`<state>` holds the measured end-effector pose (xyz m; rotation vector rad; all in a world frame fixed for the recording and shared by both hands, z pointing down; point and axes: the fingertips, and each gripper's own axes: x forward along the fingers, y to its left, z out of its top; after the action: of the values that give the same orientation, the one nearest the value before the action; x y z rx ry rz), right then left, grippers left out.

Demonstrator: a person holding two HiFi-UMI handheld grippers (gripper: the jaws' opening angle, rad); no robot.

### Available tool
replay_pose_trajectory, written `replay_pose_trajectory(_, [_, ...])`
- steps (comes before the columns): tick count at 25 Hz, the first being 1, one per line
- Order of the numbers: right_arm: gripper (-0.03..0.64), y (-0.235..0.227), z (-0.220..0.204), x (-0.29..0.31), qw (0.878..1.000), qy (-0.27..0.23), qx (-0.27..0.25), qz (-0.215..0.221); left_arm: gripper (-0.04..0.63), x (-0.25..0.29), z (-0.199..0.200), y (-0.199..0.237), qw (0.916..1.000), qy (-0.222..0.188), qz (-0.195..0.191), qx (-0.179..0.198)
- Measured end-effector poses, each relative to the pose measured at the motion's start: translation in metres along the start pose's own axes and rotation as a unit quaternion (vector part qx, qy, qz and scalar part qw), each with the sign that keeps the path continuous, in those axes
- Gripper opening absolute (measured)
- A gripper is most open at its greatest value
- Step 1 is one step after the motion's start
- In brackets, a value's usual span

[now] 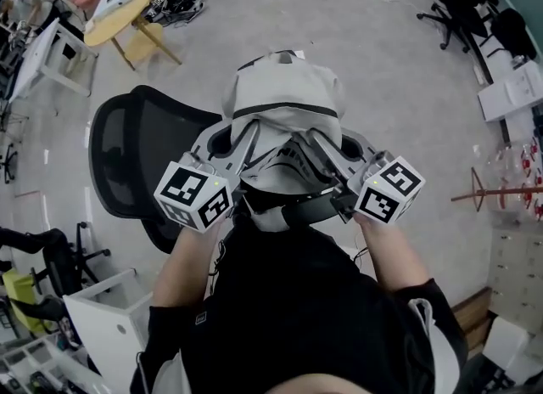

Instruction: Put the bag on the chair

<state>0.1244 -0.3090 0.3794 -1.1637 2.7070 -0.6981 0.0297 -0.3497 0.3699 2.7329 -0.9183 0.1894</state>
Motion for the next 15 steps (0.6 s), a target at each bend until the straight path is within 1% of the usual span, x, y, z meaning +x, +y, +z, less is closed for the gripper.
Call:
replay_pose_trajectory(3, [0.038, -0.023, -0.006, 0.014, 0.999, 0.009, -0.017, -0.042, 0.044, 0.020, -0.013, 0.020, 0.9996, 0.012, -0.025, -0.005])
replay_pose_trajectory(5, [0.038, -0.040, -0.010, 0.021, 0.997, 0.009, -0.018, -0.071, 0.044, 0.038, -0.020, 0.031, 0.9988, 0.021, -0.043, -0.009])
replay_pose_trajectory(8, [0.038, -0.068, -0.017, 0.021, 0.994, 0.004, 0.005, -0.110, 0.044, 0.072, -0.030, 0.040, 0.9964, 0.041, -0.075, -0.004])
replay_pose_trajectory(11, [0.039, -0.091, -0.029, 0.014, 0.989, 0.009, 0.029, -0.146, 0.046, 0.102, -0.043, 0.042, 0.9925, 0.063, -0.105, 0.002])
replay_pose_trajectory(15, [0.040, -0.116, -0.047, 0.009, 0.982, 0.013, 0.062, -0.178, 0.049, 0.131, -0.062, 0.045, 0.9897, 0.083, -0.116, 0.006])
